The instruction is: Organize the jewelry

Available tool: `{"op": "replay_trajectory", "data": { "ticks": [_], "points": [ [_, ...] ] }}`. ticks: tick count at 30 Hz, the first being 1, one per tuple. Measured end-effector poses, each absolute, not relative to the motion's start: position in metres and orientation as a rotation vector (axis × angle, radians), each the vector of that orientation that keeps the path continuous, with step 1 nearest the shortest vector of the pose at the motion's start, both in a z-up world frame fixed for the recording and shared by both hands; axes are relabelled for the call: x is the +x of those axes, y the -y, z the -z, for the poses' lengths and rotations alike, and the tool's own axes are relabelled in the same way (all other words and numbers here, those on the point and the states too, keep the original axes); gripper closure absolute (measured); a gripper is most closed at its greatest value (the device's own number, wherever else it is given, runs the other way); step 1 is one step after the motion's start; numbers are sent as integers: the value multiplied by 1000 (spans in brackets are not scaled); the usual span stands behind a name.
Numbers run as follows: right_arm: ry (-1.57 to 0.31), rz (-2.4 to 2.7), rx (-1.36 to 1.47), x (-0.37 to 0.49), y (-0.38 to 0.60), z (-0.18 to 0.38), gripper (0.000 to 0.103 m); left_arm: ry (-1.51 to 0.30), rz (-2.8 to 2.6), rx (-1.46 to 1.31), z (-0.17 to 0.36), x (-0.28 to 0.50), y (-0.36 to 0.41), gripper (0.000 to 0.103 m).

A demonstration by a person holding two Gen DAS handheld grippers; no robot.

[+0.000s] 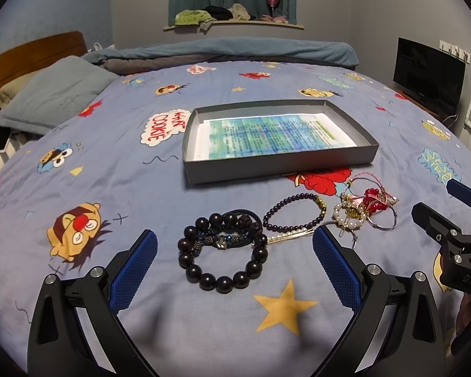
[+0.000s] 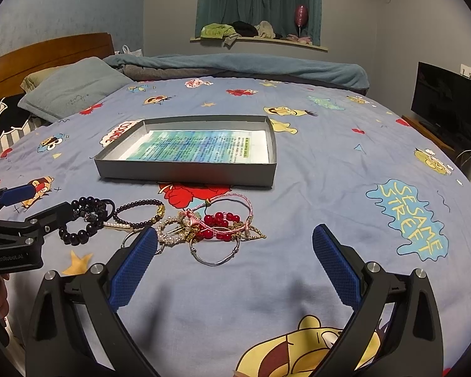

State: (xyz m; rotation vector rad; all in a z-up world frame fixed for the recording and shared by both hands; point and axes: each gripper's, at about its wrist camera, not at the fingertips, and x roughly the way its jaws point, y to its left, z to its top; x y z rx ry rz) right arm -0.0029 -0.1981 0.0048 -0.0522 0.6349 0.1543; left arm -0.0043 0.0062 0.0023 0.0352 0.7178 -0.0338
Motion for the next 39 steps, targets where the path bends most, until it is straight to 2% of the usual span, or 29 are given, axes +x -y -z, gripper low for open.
{"op": "replay_trajectory", "data": {
  "ticks": [39],
  "points": [
    [-639, -158, -54, -2, 198, -3, 6, -729, 31, 40, -1, -2, -2, 5]
  ]
}}
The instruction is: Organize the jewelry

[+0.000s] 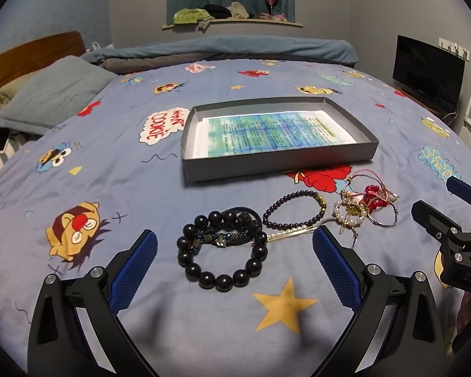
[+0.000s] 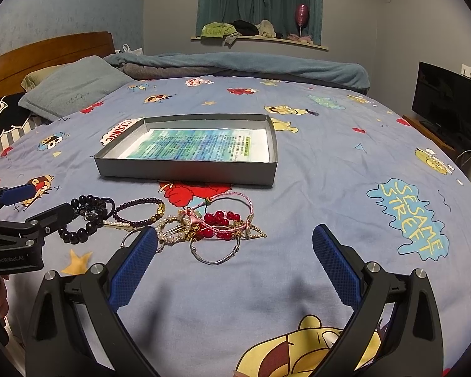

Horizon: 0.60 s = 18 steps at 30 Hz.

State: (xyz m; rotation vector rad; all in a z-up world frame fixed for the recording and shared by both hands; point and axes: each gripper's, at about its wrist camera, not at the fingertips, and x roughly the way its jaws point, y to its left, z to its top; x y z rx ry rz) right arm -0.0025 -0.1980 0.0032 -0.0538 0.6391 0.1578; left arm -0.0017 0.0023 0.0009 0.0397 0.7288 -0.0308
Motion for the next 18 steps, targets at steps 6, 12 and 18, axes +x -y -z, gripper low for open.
{"op": "replay_trajectory", "data": {
  "ticks": [6, 12, 18],
  "points": [
    [-641, -159, -52, -2, 198, -3, 5, -734, 38, 40, 1, -1, -2, 5],
    [-653, -169, -51, 0, 199, -3, 5, -749, 40, 44, 4, 2, -4, 5],
    [-654, -194, -40, 3, 204, -1, 6, -742, 45, 52, 7, 4, -12, 5]
  ]
}}
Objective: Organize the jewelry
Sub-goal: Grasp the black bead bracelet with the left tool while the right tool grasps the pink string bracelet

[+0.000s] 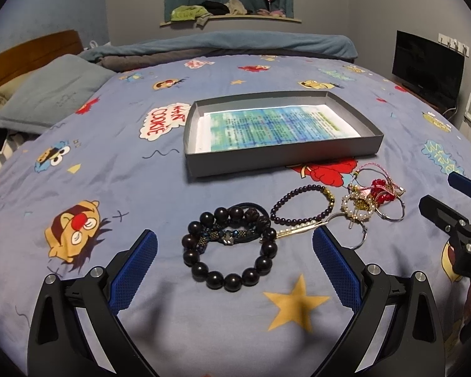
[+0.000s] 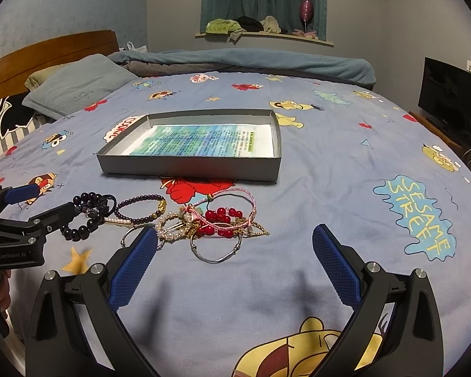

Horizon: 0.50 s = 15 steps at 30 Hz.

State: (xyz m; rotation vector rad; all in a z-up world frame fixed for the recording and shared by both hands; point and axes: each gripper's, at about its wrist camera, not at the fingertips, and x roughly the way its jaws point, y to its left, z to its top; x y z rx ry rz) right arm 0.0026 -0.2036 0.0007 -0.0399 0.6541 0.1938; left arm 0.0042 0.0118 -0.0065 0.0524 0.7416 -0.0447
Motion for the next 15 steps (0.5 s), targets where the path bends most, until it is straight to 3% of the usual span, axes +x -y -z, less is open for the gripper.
{"op": "replay_trajectory", "data": {
  "ticks": [10, 11, 15],
  "points": [
    [-680, -186, 30, 24, 227, 2, 6, -738, 5, 24, 5, 22, -50, 5],
    [-684, -186, 30, 28, 228, 3, 8, -739, 3, 24, 5, 25, -53, 5],
    [-712, -196, 9, 46, 228, 6, 33, -756, 32, 33, 9, 37, -60, 8]
  ]
}}
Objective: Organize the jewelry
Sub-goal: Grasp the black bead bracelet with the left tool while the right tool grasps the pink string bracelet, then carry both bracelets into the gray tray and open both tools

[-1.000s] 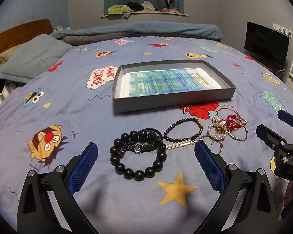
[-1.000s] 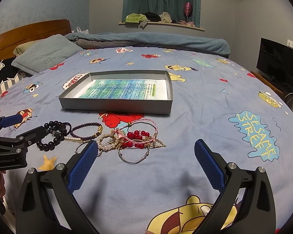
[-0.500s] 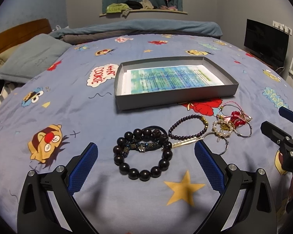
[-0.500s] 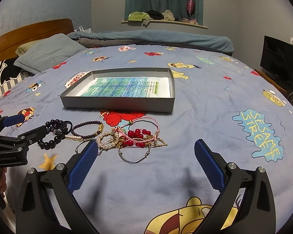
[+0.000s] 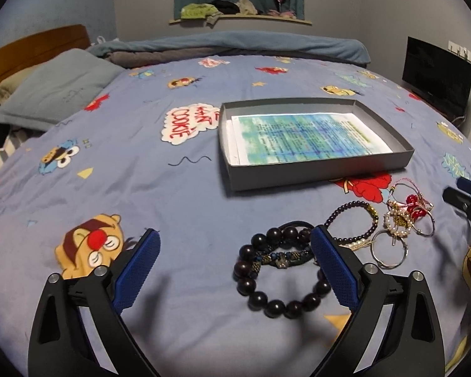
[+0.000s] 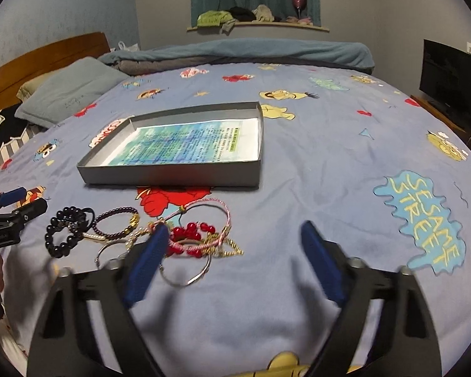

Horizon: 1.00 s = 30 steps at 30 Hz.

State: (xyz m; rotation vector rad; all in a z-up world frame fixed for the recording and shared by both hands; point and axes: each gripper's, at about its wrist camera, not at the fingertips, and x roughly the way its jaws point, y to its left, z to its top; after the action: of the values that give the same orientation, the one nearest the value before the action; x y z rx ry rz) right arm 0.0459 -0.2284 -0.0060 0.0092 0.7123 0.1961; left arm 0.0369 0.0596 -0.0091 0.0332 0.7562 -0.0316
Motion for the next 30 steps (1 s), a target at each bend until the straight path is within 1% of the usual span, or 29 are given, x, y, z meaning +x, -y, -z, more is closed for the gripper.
{"op": "replay_trajectory", "data": {
  "ticks": [1, 2, 3, 4, 5, 6, 7, 9, 10, 12, 14, 17, 19, 22, 23, 24, 30],
  "points": [
    [-715, -199, 0, 51, 228, 7, 36, -763, 44, 34, 11, 40, -61, 8],
    [-724, -208, -10, 58, 227, 8, 42, -770, 57, 40, 13, 43, -61, 12],
    [-737, -225, -12, 64, 227, 10, 49, -780, 69, 57, 15, 46, -61, 21],
    [-747, -236, -10, 70, 226, 11, 53, -785, 70, 67, 17, 47, -62, 26],
    [-762, -245, -9, 76, 226, 13, 58, -794, 75, 72, 19, 48, -63, 34],
    [-774, -253, -8, 82, 225, 15, 60, -803, 86, 70, 21, 48, -64, 38],
    [-780, -260, -9, 86, 224, 17, 61, -818, 100, 60, 23, 49, -66, 39],
    [-799, -282, -4, 92, 223, 21, 65, -839, 137, 43, 27, 48, -67, 49],
    [-814, -295, 3, 95, 223, 25, 66, -848, 156, 46, 29, 47, -66, 51],
    [-835, -306, 3, 99, 221, 31, 71, -867, 174, 67, 34, 48, -62, 65],
    [-850, -316, 3, 102, 219, 34, 73, -891, 192, 70, 40, 50, -60, 72],
    [-858, -323, -2, 104, 216, 37, 74, -910, 186, 74, 47, 54, -59, 76],
    [-859, -325, -5, 106, 215, 39, 78, -916, 196, 55, 48, 56, -60, 80],
    [-874, -339, 4, 109, 215, 42, 89, -924, 198, 68, 51, 58, -58, 81],
    [-879, -343, 7, 109, 215, 42, 96, -926, 201, 67, 52, 58, -58, 85],
    [-877, -346, 9, 108, 215, 42, 99, -919, 201, 65, 49, 57, -58, 88],
    [-787, -347, 6, 92, 216, 21, 100, -823, 207, 93, 28, 43, -55, 88]
  ]
}}
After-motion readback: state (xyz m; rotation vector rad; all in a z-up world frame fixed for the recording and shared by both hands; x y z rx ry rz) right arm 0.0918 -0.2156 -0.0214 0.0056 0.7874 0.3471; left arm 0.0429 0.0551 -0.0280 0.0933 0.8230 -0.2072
